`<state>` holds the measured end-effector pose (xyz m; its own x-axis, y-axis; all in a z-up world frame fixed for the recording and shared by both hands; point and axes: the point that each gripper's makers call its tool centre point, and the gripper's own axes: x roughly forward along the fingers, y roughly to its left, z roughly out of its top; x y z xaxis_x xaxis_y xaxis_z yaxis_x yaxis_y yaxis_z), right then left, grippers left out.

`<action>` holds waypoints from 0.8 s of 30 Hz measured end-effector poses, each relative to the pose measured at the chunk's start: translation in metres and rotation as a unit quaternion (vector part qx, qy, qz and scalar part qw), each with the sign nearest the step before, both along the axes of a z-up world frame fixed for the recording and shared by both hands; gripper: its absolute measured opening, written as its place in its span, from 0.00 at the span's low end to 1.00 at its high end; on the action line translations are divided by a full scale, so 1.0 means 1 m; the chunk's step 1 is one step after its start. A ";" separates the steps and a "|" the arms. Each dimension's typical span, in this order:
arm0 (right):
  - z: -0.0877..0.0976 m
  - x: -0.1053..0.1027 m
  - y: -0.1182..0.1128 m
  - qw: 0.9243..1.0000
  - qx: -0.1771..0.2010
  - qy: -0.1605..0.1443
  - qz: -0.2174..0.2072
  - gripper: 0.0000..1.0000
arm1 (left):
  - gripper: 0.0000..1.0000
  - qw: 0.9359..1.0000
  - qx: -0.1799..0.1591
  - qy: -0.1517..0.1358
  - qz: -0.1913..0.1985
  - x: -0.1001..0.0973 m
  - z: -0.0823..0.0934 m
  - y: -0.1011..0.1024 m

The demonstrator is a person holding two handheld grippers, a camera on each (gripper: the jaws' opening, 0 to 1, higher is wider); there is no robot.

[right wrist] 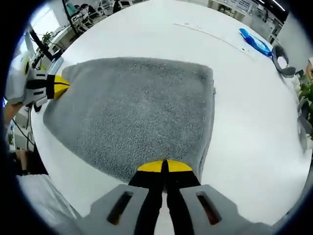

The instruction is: Fold the towel on the table until its edges align and the towel forms a compact rectangular stack.

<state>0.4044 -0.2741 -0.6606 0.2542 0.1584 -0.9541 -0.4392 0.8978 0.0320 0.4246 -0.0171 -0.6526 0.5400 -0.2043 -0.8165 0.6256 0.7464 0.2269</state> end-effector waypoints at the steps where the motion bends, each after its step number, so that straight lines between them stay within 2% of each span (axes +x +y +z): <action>1: 0.000 0.000 0.000 1.000 0.004 0.004 -0.001 0.00 | 0.00 1.000 -0.001 -0.001 0.000 -0.001 0.000 0.000; 7: -0.001 0.000 0.001 1.000 0.010 0.006 0.013 0.00 | 0.00 1.000 -0.007 0.010 0.006 -0.012 0.000 0.000; 10: -0.001 0.000 0.002 1.000 0.004 0.005 0.018 0.00 | 0.00 1.000 -0.003 0.013 0.006 -0.018 -0.001 -0.001; 13: -0.001 0.002 0.002 1.000 -0.005 0.002 0.027 0.00 | 0.00 1.000 -0.001 0.003 0.002 -0.023 0.000 -0.001; 24: -0.001 0.008 0.001 0.998 -0.029 -0.002 0.063 0.00 | 0.00 0.999 -0.011 0.013 0.030 -0.039 0.000 -0.004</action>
<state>0.4123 -0.2735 -0.6614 0.2403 0.1339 -0.9614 -0.5488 0.8357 -0.0207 0.3853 -0.0208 -0.6525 0.5297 -0.1892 -0.8268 0.5848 0.7875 0.1944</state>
